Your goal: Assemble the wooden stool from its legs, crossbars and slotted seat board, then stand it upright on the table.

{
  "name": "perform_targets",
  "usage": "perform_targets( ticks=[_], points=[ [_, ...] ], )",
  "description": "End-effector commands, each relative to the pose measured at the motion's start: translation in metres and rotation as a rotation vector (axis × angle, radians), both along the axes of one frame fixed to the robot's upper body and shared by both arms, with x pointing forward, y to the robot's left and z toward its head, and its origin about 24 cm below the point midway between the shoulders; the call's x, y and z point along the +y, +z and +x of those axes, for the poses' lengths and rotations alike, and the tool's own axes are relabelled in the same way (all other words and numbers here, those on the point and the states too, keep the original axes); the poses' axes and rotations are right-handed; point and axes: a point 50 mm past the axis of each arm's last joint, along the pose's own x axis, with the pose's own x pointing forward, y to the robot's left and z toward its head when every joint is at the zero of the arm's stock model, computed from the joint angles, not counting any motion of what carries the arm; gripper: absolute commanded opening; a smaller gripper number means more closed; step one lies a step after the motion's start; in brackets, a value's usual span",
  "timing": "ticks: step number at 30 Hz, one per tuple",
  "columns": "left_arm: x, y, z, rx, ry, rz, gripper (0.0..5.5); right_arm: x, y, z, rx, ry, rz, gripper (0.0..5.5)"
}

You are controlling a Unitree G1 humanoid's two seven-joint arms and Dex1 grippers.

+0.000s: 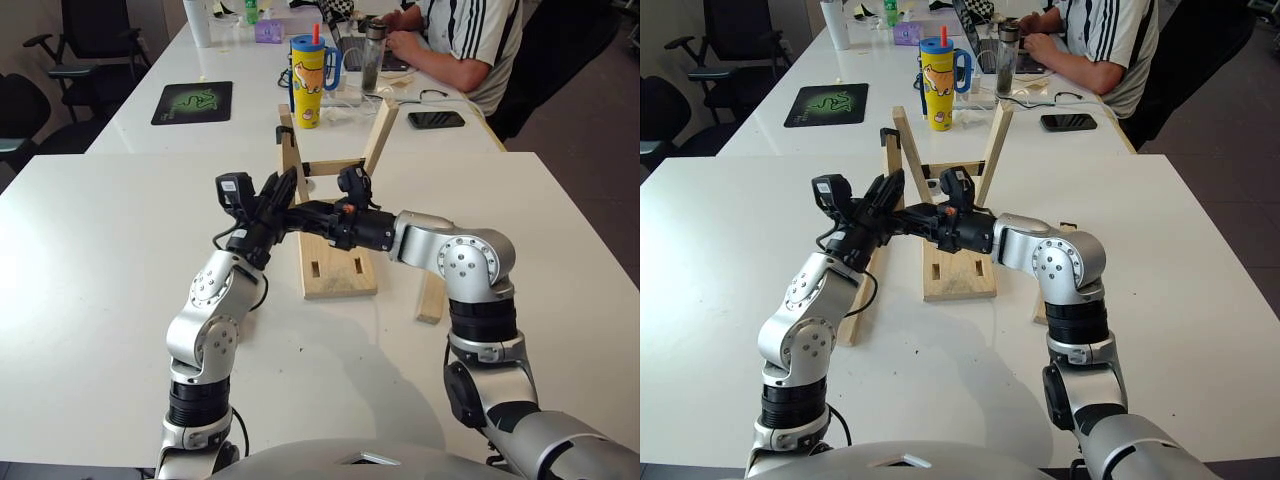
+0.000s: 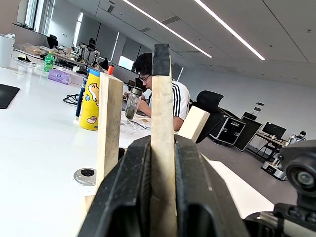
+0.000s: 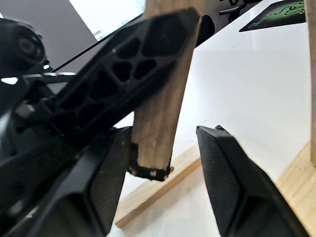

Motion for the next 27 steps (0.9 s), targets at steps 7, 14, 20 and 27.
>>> perform_targets(
  ticks=[7,14,20,27],
  points=[
    [-0.007,0.007,-0.002,-0.05,-0.034,-0.003,0.42,-0.011,0.001,0.019,-0.248,-0.193,-0.24,2.36],
    [-0.003,0.004,0.0,-0.046,-0.005,0.005,0.42,-0.01,0.004,0.018,-0.293,-0.168,-0.23,2.36],
    [0.01,0.007,0.004,-0.056,0.069,0.0,0.42,-0.019,0.002,0.02,-0.398,-0.167,-0.322,2.36],
    [0.047,0.013,-0.005,-0.034,0.177,0.018,0.42,-0.048,-0.024,0.018,-0.41,-0.224,-0.486,2.36]
  ],
)
